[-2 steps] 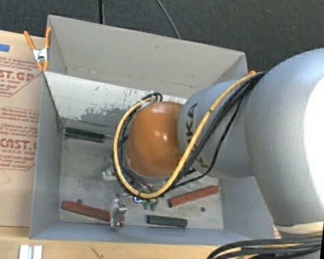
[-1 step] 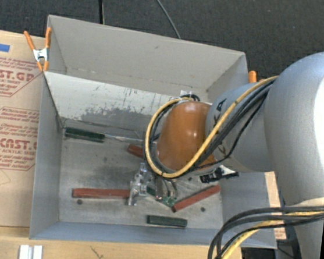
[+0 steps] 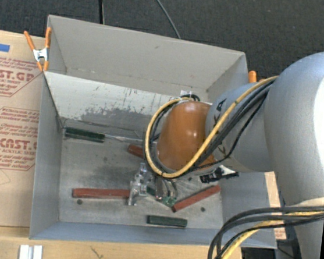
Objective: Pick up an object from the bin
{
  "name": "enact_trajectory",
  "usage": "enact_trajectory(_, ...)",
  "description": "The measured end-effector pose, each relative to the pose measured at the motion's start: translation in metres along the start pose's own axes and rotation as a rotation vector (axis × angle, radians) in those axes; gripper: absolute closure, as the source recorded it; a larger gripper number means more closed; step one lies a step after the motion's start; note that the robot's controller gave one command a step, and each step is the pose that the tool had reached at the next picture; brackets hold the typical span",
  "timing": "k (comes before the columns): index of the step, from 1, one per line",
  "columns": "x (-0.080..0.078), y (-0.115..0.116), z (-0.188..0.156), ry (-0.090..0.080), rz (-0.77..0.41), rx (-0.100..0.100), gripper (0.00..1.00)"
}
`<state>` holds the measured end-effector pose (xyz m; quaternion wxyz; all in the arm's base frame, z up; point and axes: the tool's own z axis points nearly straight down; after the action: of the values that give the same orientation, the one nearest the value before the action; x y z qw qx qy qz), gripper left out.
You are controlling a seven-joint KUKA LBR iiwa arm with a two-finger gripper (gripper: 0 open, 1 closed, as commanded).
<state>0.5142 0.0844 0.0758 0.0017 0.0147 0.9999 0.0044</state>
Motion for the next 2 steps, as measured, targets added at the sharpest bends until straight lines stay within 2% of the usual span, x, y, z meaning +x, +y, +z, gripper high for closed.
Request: enact_trajectory(2, 0.003, -0.001, -0.015, 0.008, 0.0, 0.006, 1.0)
